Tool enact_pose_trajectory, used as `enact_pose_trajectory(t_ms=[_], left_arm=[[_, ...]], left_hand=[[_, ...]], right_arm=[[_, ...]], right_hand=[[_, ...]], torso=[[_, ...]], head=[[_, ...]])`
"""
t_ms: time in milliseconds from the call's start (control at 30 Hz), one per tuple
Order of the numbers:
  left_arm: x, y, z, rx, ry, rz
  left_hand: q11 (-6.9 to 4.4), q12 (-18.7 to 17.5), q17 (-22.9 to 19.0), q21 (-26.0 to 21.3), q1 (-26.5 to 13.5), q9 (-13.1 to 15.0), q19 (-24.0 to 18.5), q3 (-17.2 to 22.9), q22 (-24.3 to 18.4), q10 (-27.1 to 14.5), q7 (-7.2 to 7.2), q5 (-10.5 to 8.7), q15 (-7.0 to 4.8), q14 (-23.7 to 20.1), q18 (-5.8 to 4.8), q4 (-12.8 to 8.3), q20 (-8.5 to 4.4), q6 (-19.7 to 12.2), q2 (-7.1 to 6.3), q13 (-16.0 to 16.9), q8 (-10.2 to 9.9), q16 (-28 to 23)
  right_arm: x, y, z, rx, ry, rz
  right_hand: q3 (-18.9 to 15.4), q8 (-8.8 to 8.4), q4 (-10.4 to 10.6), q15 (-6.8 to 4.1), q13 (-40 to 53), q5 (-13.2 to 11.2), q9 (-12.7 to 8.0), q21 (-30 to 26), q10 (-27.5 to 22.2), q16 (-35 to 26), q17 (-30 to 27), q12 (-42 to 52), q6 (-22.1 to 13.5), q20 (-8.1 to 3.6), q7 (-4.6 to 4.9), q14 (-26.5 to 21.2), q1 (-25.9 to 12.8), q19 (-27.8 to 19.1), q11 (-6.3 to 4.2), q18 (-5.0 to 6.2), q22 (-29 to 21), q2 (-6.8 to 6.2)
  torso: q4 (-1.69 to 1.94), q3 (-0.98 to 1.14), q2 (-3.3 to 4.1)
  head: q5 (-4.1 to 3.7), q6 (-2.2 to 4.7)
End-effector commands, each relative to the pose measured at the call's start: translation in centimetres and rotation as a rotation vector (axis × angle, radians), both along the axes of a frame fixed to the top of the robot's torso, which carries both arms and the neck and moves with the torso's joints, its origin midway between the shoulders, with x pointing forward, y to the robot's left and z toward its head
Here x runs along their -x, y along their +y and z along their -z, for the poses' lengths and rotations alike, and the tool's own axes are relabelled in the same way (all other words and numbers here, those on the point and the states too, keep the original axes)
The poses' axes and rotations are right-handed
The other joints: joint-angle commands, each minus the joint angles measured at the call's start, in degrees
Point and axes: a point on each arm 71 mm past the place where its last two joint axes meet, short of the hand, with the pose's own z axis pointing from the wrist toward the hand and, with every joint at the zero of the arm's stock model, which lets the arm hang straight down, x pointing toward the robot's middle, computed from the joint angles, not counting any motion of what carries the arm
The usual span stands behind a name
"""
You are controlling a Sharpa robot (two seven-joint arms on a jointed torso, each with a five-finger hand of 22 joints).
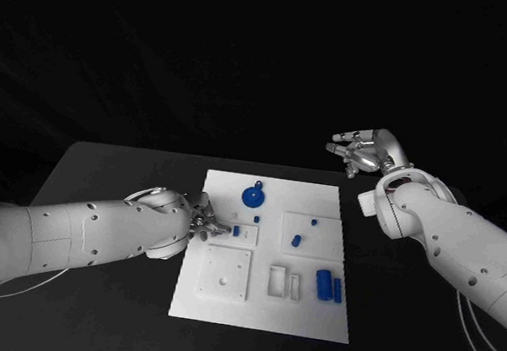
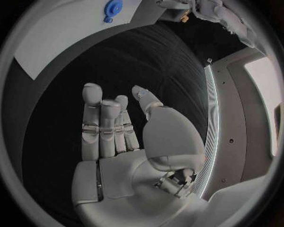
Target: Assemble the parts on the task board
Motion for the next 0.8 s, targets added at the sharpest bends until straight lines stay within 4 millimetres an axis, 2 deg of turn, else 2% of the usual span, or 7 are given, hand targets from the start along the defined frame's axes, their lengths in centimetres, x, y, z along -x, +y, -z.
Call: enact_pose_trajectory(t_ms=[33, 67, 100, 200, 467, 733, 800], left_arm=[[0.18, -0.06, 0.38, 0.000, 0.022, 0.008], [0.18, -0.06, 0.39, 0.001, 0.023, 0.010], [0.19, -0.05, 0.39, 0.001, 0.024, 0.010], [0.19, -0.02, 0.41, 0.001, 0.026, 0.012], [0.17, 0.10, 0.41, 0.004, 0.027, 0.009], [0.21, 0.27, 0.44, 0.006, 0.033, 0.011], [0.24, 0.35, 0.45, 0.005, 0.035, 0.011]], left_hand=[[-0.03, 0.0, -0.1, -0.4, -0.3, 0.1, 0.1, 0.8, 1.0, 2.9, 0.46, -0.82, -0.25, -0.1, -0.08, 1.7, -0.35, 0.1, -1.40, 0.0, -0.2, -0.3], [-0.02, 0.0, -0.1, -0.4, -0.4, 0.1, 0.1, 1.0, 1.0, 2.9, 0.48, -1.04, -0.24, -0.1, -0.10, 2.4, -0.36, 0.1, -2.00, 0.0, -0.2, -0.3], [-0.01, -0.1, -0.2, -0.4, -0.5, 0.1, 0.1, 1.0, 1.0, 2.9, 0.49, -2.39, -0.24, -0.2, -0.09, 3.6, -0.35, 0.2, -3.32, 0.0, -0.2, -0.4], [0.04, -0.2, -0.3, -0.5, -0.8, -0.1, 0.0, 1.1, 1.0, 2.9, 0.57, -3.61, -0.23, -0.3, -0.09, 4.6, -0.34, 0.1, -4.47, -0.1, -0.4, -0.5], [0.06, -0.3, -0.5, -0.6, -1.3, -0.2, 0.0, 1.0, 1.0, 2.9, 0.61, -4.22, -0.23, -0.3, -0.10, 4.7, -0.35, 0.1, -4.82, -0.1, -0.5, -0.5], [0.16, -0.6, -0.9, -0.8, -2.1, -0.5, -0.1, 0.4, 1.0, 2.9, 0.73, -5.60, -0.20, -0.6, -0.17, 4.8, -0.38, -0.1, -6.16, -0.2, -0.8, -0.9], [0.18, -0.7, -1.0, -0.8, -1.4, -0.6, -0.1, 0.6, 1.0, 2.9, 0.75, -4.91, -0.19, -0.6, -0.20, 4.7, -0.38, -0.1, -5.83, -0.2, -0.8, -0.9]], right_arm=[[0.04, 0.10, 0.01, 0.006, -0.004, -0.013], [0.04, 0.09, 0.01, 0.006, -0.004, -0.013], [0.04, 0.08, 0.02, 0.006, -0.004, -0.013], [0.04, 0.06, 0.03, 0.007, -0.003, -0.013], [0.05, 0.03, 0.08, 0.007, -0.002, -0.012], [0.08, 0.02, 0.28, 0.007, 0.002, -0.011], [0.09, 0.00, 0.32, 0.007, 0.003, -0.011]], right_hand=[[0.0, -0.18, 0.4, 0.01, -0.1, 0.3, 0.0, -0.3, -0.2, -0.4, -0.1, 0.1, 0.0, -0.03, -0.08, -0.3, -0.6, 2.3, -0.07, 1.07, 2.6, 0.13], [0.0, -0.18, 0.4, 0.01, -0.1, 0.3, 0.0, -0.3, -0.2, -0.4, -0.1, 0.1, 0.0, -0.03, -0.08, -0.3, -0.6, 2.3, -0.07, 1.07, 2.6, 0.13], [0.0, -0.18, 0.4, 0.01, -0.1, 0.3, 0.0, -0.3, -0.2, -0.4, -0.1, 0.1, 0.0, -0.03, -0.08, -0.3, -0.6, 2.3, -0.07, 1.07, 2.6, 0.13], [0.0, -0.18, 0.5, 0.02, -0.1, 0.5, 0.0, -0.3, -0.2, -0.3, -0.1, 0.1, 0.0, -0.03, -0.08, -0.3, -0.7, 2.3, -0.09, 1.07, 2.6, 0.08], [0.1, -0.18, 0.5, 0.01, -0.1, 0.6, 0.0, -0.3, -0.2, -0.3, -0.1, 0.1, 0.0, -0.04, -0.07, -0.2, -0.7, 2.3, -0.08, 1.07, 2.6, 0.04], [0.1, -0.17, 0.5, 0.01, -0.1, 0.7, 0.0, -0.4, -0.2, -0.4, -0.1, 0.1, 0.0, -0.04, -0.07, -0.3, -0.8, 2.3, -0.09, 1.07, 2.6, 0.06], [0.1, -0.17, 0.5, 0.01, -0.1, 0.7, 0.0, -0.4, -0.2, -0.4, -0.1, 0.1, 0.0, -0.04, -0.07, -0.3, -0.8, 2.3, -0.09, 1.07, 2.6, 0.06]], torso=[[0.02, -0.03, 0.01], [0.02, -0.03, 0.01], [0.02, -0.03, 0.01], [0.03, -0.03, 0.00], [0.06, -0.03, 0.01], [-0.01, -0.02, 0.01], [0.00, -0.01, 0.01]], head=[[-0.04, 0.03], [-0.05, 0.00], [-0.07, -0.01], [-0.08, -0.01], [-0.09, 0.00], [-0.06, 0.02], [-0.11, 0.02]])
